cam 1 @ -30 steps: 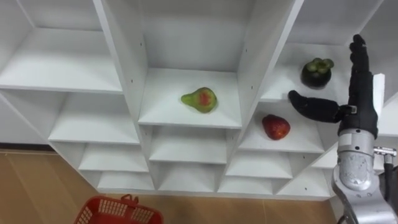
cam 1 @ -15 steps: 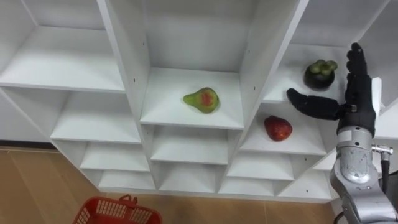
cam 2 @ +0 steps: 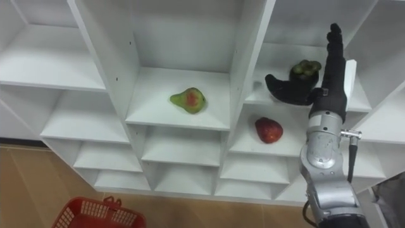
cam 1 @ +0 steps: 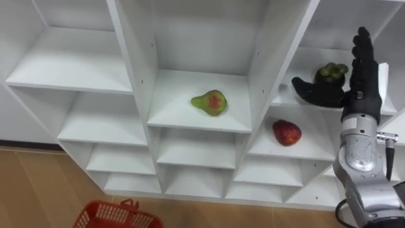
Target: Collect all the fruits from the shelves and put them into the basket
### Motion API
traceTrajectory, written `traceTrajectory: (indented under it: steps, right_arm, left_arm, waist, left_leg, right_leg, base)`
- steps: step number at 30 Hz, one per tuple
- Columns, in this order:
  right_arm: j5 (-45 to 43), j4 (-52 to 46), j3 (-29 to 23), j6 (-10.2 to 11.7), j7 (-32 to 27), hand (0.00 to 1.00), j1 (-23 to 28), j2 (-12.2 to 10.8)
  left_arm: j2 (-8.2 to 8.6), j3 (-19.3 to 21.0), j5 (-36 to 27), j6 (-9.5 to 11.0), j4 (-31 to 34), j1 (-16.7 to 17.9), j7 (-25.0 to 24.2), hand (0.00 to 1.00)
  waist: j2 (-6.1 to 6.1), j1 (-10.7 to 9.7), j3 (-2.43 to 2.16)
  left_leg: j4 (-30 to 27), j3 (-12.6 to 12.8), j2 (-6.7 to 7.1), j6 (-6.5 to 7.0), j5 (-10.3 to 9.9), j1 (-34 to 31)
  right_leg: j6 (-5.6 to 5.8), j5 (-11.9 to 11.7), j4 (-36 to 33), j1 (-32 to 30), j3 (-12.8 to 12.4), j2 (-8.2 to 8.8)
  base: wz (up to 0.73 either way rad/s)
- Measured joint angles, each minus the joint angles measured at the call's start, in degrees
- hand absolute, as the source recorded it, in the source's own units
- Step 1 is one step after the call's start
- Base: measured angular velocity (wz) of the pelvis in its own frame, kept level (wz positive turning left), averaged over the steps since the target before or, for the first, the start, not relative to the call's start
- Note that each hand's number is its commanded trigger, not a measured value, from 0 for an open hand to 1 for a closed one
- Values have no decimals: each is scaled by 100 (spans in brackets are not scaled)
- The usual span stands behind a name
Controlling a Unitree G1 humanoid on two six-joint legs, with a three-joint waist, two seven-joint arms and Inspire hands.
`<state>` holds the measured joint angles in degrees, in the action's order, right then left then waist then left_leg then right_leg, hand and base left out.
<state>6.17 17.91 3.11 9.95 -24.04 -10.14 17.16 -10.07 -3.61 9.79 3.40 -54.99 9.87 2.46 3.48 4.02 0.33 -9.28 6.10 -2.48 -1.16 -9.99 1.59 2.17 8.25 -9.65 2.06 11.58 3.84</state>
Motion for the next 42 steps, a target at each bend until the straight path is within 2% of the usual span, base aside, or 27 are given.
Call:
traceTrajectory:
  steps: [6, 12, 21, 27, 28, 29, 30, 31, 34, 37, 42]
  right_arm:
    - [-14, 22, 0, -30, 183, 0, -3, 35]
    - [-17, 54, 0, -179, 299, 0, -18, 41]
    - [40, 506, 0, -177, 424, 0, -109, 67]
    - [35, 602, -1, -175, 454, 0, -123, 78]
    - [34, 602, -2, -175, 480, 9, -123, 79]
    - [34, 602, -1, -175, 489, 36, -123, 79]
    - [32, 607, -1, -172, 499, 76, -123, 79]
    - [33, 618, -2, -172, 500, 100, -123, 79]
    - [33, 652, -22, -154, 431, 100, -123, 79]
    - [25, 854, -232, 15, 355, 100, -132, 83]
    - [-6, 1082, -332, 168, 294, 100, -226, 91]
  left_arm:
    - [-5, 69, 0, -99, 4, -3, -94, 100]
    - [-4, 91, 11, -157, 4, -5, -98, 100]
    - [-6, 108, 0, -218, 6, 3, -73, 100]
    - [-15, 112, 5, -255, 11, 17, -35, 100]
    - [-15, 113, 6, -263, 12, 22, -29, 100]
    - [-15, 113, 5, -264, 12, 23, -24, 100]
    - [-14, 113, 4, -267, 12, 24, -20, 100]
    - [-14, 113, 4, -268, 12, 25, -17, 100]
    - [-14, 113, 3, -267, 13, 33, -8, 100]
    - [-9, 112, 1, -266, 117, 77, 55, 100]
    - [-9, 111, -4, -262, 140, 64, 116, 100]
  waist:
    - [-17, 40, 0]
    - [-18, 60, 1]
    - [7, 6, 14]
    - [33, -15, 5]
    - [34, -36, 4]
    - [34, -44, 4]
    - [33, -51, 4]
    - [32, -49, 1]
    - [38, -48, -7]
    - [47, -46, -21]
    - [28, -65, -28]
  left_leg:
    - [5, -2, 0, 0, 0, -13]
    - [8, -2, 1, 0, 0, -13]
    - [-25, -23, 6, 2, 1, -7]
    - [-39, -78, 10, 1, 1, -6]
    - [-41, -91, 10, 2, 1, -7]
    - [-41, -96, 10, 1, 1, -8]
    - [-43, -105, 10, 1, 1, -9]
    - [-45, -110, 10, 1, 1, -9]
    - [-46, -120, 10, 1, 1, -7]
    - [-46, -122, 10, 1, 1, 2]
    - [-46, -123, 10, 1, 1, 2]
  right_leg:
    - [0, 0, -1, 1, -1, 0]
    - [0, 0, -1, 1, -2, 0]
    - [0, 0, 2, 38, 11, 8]
    - [0, 0, 13, 77, 54, 9]
    - [0, 0, 13, 81, 67, 9]
    - [0, 0, 13, 82, 73, 9]
    - [0, 0, 12, 85, 85, 9]
    - [0, 0, 10, 86, 101, 9]
    - [0, 0, 8, 90, 115, 9]
    - [0, 0, 8, 92, 117, 9]
    - [0, 0, 8, 102, 121, 9]
  base:
    - [0]
    - [0]
    - [0]
    - [4]
    - [6]
    - [4]
    - [4]
    - [3]
    - [0]
    - [0]
    - [0]
